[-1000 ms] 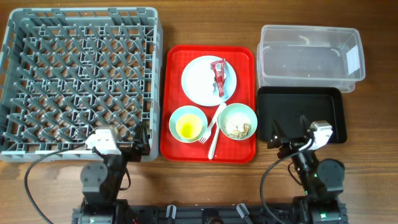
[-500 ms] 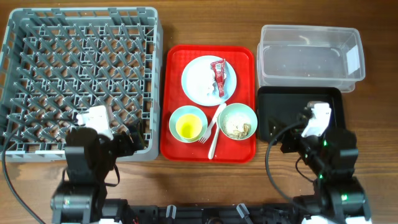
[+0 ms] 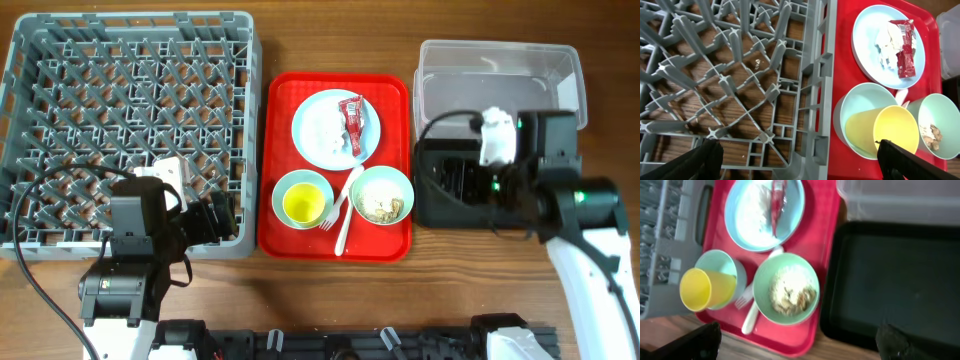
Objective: Sort waste into correct bins and load items into the dishwasher rack
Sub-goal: 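Reach the right gripper to the plate and grasp the white tissue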
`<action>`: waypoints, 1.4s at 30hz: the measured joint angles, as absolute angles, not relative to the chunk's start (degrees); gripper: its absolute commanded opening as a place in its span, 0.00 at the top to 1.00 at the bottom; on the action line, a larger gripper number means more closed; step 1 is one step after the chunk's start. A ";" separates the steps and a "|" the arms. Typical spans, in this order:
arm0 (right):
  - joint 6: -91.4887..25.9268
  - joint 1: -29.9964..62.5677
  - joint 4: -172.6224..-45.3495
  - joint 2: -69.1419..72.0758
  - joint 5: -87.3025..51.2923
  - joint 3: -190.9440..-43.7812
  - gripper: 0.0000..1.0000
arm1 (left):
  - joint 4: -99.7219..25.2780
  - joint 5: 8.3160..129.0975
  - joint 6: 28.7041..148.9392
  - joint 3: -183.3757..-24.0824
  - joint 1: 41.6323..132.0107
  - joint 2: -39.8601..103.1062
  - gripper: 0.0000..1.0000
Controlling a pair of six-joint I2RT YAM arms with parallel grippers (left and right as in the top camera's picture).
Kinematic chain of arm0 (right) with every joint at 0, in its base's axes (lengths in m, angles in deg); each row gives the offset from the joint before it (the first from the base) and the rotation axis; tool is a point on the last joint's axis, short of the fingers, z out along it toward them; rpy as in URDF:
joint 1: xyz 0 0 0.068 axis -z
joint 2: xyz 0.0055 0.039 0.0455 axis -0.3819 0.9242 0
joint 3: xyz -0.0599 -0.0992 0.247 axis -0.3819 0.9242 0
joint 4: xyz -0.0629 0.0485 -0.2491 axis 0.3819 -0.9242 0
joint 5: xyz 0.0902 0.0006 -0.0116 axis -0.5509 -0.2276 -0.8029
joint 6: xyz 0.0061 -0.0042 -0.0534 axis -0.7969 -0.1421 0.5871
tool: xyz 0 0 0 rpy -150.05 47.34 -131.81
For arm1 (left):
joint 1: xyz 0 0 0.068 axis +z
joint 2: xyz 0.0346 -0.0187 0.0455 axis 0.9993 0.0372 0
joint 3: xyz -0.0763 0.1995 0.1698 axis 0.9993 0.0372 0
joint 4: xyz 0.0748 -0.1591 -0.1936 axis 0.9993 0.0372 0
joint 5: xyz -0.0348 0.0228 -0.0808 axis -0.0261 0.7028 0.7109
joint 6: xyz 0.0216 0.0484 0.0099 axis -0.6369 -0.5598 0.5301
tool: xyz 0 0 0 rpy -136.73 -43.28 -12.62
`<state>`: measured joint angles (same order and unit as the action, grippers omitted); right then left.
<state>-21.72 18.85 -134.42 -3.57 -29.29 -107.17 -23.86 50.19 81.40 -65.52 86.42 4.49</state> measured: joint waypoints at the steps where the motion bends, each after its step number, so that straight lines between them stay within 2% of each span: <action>1: -21.59 18.85 -133.21 -2.59 -30.21 -107.56 0.00 | -23.86 50.39 81.40 -65.52 86.42 4.49 0.00; 8: -21.52 17.17 -129.89 -1.30 -30.96 -109.57 0.00 | -23.86 50.61 81.40 -65.52 86.42 4.49 0.00; 14: -21.94 3.97 -126.99 0.67 -24.35 -116.24 0.00 | -23.88 50.61 81.40 -65.50 86.42 4.49 0.00; 19: -22.73 -0.97 -130.85 16.28 -20.31 -135.14 0.00 | -23.86 50.83 81.40 -65.57 86.42 4.49 0.00; 22: -22.70 -2.02 -126.99 25.63 -18.39 -140.98 0.00 | -23.88 50.83 81.40 -65.63 86.42 4.51 0.00; 27: -24.34 -3.13 -123.18 37.45 -16.97 -141.37 0.13 | -23.86 50.83 81.40 -65.63 86.42 4.49 0.00; 29: -25.63 -4.21 -122.40 41.78 -16.90 -141.37 0.22 | -23.83 50.83 81.40 -65.63 86.42 4.49 0.00; 33: -28.93 -6.41 -120.76 49.76 -16.73 -141.37 0.29 | -23.86 50.85 81.40 -65.63 86.42 4.49 0.00; 37: -32.17 -7.77 -119.75 54.09 -16.33 -141.37 0.35 | -23.86 50.85 81.40 -65.63 86.42 4.49 0.00; 42: -35.73 -8.01 -119.42 57.28 -15.98 -141.37 0.52 | -23.86 51.00 81.40 -65.63 86.42 4.49 0.00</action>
<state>-35.73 -8.01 -119.42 57.28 -15.98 -141.37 -23.86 51.00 81.40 -65.63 86.42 4.49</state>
